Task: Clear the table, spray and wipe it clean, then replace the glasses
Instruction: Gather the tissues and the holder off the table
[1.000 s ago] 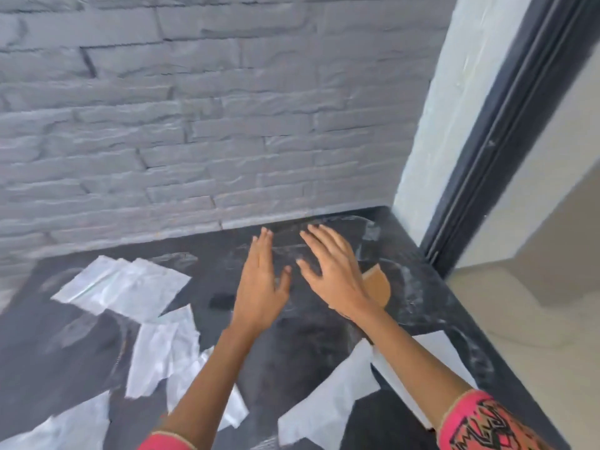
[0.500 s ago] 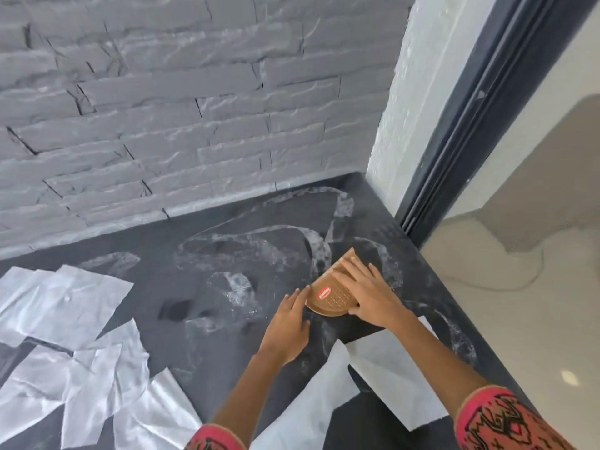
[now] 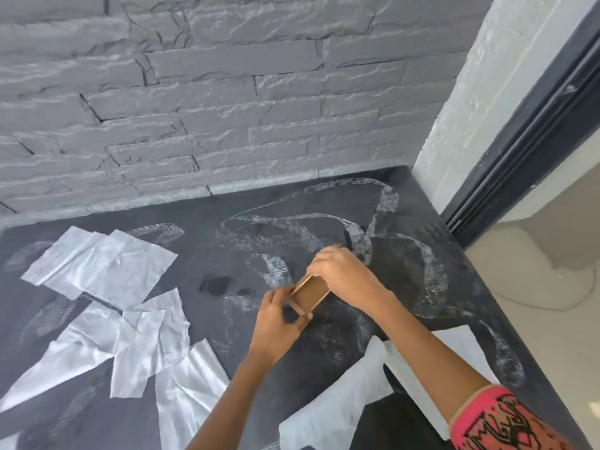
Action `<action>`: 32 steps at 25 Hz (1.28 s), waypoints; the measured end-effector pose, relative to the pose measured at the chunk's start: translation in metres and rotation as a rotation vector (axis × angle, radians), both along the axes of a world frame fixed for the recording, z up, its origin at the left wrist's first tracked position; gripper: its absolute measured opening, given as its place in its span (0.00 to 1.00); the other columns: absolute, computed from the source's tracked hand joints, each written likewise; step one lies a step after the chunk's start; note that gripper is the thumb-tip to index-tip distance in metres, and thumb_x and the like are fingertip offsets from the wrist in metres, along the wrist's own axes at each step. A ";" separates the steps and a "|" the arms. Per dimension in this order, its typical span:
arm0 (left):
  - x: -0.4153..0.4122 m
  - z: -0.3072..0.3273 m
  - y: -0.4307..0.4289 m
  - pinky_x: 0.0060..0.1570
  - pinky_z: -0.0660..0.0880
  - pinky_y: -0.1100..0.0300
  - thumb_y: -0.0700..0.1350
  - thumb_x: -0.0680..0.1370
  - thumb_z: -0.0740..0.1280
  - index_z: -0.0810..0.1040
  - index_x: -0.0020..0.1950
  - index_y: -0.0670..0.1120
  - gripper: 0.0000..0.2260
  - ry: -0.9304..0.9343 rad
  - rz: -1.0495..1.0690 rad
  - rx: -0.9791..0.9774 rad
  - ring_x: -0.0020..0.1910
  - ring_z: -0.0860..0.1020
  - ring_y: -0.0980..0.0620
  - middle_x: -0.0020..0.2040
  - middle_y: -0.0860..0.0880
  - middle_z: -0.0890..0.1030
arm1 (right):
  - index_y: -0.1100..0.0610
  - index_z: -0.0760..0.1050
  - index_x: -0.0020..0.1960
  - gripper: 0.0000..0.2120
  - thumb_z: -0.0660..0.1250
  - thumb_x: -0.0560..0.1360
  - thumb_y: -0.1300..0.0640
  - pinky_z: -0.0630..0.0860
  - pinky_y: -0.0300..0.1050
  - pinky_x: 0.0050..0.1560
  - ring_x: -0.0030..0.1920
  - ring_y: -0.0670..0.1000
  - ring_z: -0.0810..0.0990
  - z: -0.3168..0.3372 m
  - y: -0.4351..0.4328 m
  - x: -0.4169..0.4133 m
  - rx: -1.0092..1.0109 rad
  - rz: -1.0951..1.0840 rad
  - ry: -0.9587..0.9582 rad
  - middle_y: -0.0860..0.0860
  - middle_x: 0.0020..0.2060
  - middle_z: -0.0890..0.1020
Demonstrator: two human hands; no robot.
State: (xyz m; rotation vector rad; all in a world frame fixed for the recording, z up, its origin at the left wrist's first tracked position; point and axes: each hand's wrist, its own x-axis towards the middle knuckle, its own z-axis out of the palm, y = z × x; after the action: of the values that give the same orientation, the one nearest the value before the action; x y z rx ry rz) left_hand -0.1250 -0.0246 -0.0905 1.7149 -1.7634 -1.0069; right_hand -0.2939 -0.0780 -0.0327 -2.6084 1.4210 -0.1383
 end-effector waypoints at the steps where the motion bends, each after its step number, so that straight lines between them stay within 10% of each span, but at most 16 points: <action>1: 0.013 -0.001 0.007 0.53 0.64 0.72 0.44 0.70 0.74 0.75 0.63 0.46 0.23 -0.004 0.007 -0.002 0.55 0.73 0.57 0.57 0.53 0.72 | 0.55 0.80 0.50 0.11 0.62 0.72 0.63 0.68 0.49 0.56 0.55 0.53 0.74 0.002 -0.001 0.020 0.006 0.062 0.050 0.51 0.48 0.81; 8: 0.058 -0.004 0.047 0.34 0.66 0.72 0.39 0.77 0.64 0.79 0.54 0.41 0.07 -0.038 0.323 -0.018 0.42 0.82 0.46 0.43 0.44 0.85 | 0.63 0.79 0.56 0.14 0.60 0.74 0.66 0.57 0.53 0.71 0.70 0.60 0.63 -0.020 0.030 0.124 -0.005 0.317 0.090 0.61 0.63 0.75; 13: 0.066 -0.012 0.065 0.31 0.66 0.68 0.41 0.81 0.59 0.79 0.60 0.45 0.12 -0.048 0.333 -0.006 0.32 0.74 0.55 0.41 0.45 0.84 | 0.57 0.49 0.77 0.37 0.66 0.76 0.62 0.51 0.46 0.76 0.77 0.52 0.50 -0.049 0.079 0.137 0.226 -0.387 -0.564 0.53 0.77 0.52; 18: 0.058 -0.014 0.072 0.30 0.72 0.72 0.40 0.80 0.60 0.79 0.58 0.44 0.11 0.047 0.299 0.034 0.30 0.76 0.56 0.37 0.48 0.83 | 0.57 0.51 0.77 0.32 0.63 0.79 0.55 0.65 0.45 0.70 0.71 0.53 0.67 -0.061 0.099 0.138 0.458 -0.658 -0.774 0.55 0.72 0.66; 24: 0.060 -0.002 0.082 0.48 0.74 0.60 0.40 0.79 0.62 0.72 0.66 0.45 0.15 -0.036 0.226 -0.013 0.54 0.80 0.44 0.55 0.46 0.82 | 0.58 0.57 0.75 0.28 0.60 0.80 0.51 0.58 0.38 0.69 0.73 0.50 0.62 -0.054 0.114 0.116 0.396 -0.629 -0.735 0.52 0.74 0.64; 27: 0.056 0.008 0.092 0.72 0.58 0.56 0.39 0.78 0.64 0.68 0.70 0.43 0.20 -0.077 0.232 -0.130 0.76 0.60 0.46 0.74 0.45 0.66 | 0.56 0.69 0.69 0.20 0.61 0.79 0.53 0.58 0.34 0.67 0.70 0.47 0.66 -0.054 0.140 0.078 0.229 -0.635 -0.659 0.50 0.70 0.70; 32: 0.036 0.019 0.103 0.71 0.57 0.53 0.34 0.74 0.68 0.75 0.63 0.41 0.17 -0.099 0.079 -0.376 0.75 0.60 0.43 0.72 0.43 0.69 | 0.60 0.74 0.62 0.14 0.64 0.78 0.57 0.66 0.38 0.61 0.62 0.53 0.73 -0.068 0.194 0.009 0.060 -1.061 -0.621 0.55 0.61 0.76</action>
State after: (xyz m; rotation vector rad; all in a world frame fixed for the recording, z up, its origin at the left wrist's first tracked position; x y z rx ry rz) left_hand -0.0886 0.0780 -0.0718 1.5999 -1.7941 -0.5222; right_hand -0.2846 0.1162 -0.1008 -1.2824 2.2283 -0.8923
